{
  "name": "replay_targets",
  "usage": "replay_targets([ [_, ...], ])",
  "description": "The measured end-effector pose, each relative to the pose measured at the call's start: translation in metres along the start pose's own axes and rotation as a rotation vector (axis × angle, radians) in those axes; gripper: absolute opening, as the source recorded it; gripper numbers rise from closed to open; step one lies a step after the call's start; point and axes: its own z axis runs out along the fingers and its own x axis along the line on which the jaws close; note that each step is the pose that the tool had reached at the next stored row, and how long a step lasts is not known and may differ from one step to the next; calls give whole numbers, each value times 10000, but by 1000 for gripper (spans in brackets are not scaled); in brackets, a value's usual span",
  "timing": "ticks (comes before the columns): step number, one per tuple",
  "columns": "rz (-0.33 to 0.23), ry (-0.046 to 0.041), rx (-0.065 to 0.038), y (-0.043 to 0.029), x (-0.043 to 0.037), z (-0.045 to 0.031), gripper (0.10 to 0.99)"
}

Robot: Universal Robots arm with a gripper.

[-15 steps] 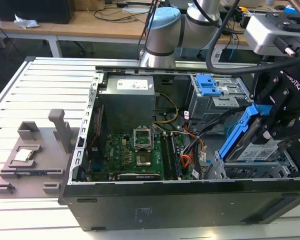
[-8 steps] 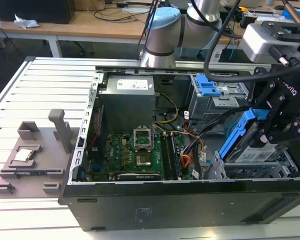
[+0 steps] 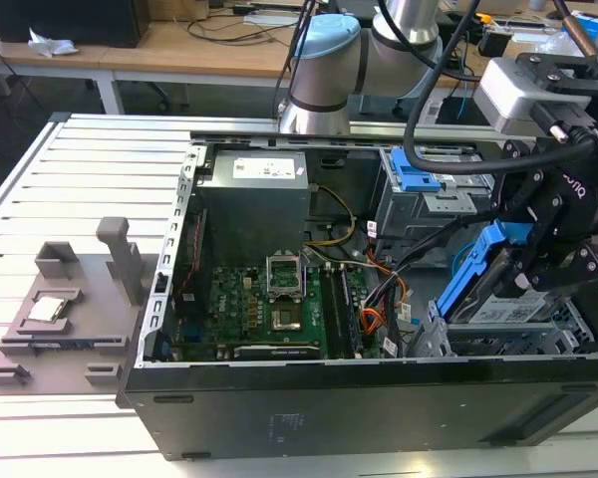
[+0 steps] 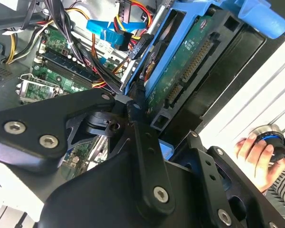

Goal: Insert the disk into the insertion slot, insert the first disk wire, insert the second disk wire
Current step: 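Insert the disk into the insertion slot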

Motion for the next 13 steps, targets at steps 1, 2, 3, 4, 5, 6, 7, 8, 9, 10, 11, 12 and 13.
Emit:
replay_targets([
  [1,0,0,0,0,0,0,365],
  [2,0,-1,0,0,0,1,365],
  [3,0,-1,0,0,0,1,365],
  [4,0,6,0,0,0,0,365],
  [5,0,-1,0,0,0,1,376],
  [6,0,0,0,0,0,1,439],
  [7,0,0,0,0,0,1,439],
  [8,0,0,0,0,0,1,439],
  [9,0,1,0,0,0,1,439],
  [10,0,1,0,0,0,1,424],
  [11,0,0,0,0,0,1,361],
  [12,0,1,0,0,0,1,294],
  [13,0,2,0,0,0,1,235],
])
